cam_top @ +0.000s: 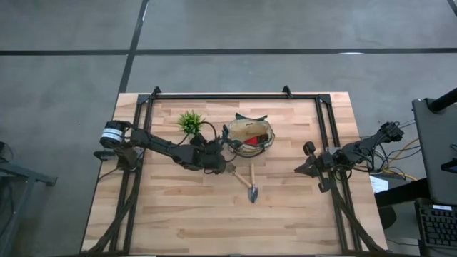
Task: Pick & Place Garden tools in Gardening bag
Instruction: Put the green shear scissors into the gardening bag
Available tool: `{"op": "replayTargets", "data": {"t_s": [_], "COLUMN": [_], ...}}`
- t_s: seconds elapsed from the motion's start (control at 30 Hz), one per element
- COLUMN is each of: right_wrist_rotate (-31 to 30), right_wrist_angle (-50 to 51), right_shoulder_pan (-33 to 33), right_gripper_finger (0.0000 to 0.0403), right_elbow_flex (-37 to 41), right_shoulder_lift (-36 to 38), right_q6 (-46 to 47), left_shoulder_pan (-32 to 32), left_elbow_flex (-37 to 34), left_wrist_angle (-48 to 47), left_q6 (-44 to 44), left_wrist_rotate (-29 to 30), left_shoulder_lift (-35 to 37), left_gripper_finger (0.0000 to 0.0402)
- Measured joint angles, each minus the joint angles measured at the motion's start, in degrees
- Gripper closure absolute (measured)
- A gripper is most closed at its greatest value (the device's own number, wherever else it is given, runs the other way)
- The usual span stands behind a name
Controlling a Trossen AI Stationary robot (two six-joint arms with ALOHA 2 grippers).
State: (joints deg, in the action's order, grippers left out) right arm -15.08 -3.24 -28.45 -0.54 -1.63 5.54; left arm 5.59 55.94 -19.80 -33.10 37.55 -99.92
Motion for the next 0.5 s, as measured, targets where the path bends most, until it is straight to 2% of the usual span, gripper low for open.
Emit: {"op": "replayTargets", "data": {"t_s": [0.33, 0.5], "right_wrist_rotate": [0.0, 0.0], "right_wrist_angle": [0.0, 0.0], "right_shoulder_pan": [0.0, 0.0], "right_gripper_finger": [0.0394, 0.0394], "right_elbow_flex": [0.0, 0.0], "right_shoulder_lift": [0.0, 0.0], "right_q6": [0.0, 0.0], "left_shoulder_pan": [-1.7, -2.1], "left_elbow_flex": [-6.4, -8.3], "left_wrist_angle": [8.8, 11.6], "left_q6": [0.4, 0.2], "left_wrist_rotate": [0.3, -2.9], "left_shoulder_lift": [0.0, 0.2], "left_gripper_finger": [0.0186, 0.02]}}
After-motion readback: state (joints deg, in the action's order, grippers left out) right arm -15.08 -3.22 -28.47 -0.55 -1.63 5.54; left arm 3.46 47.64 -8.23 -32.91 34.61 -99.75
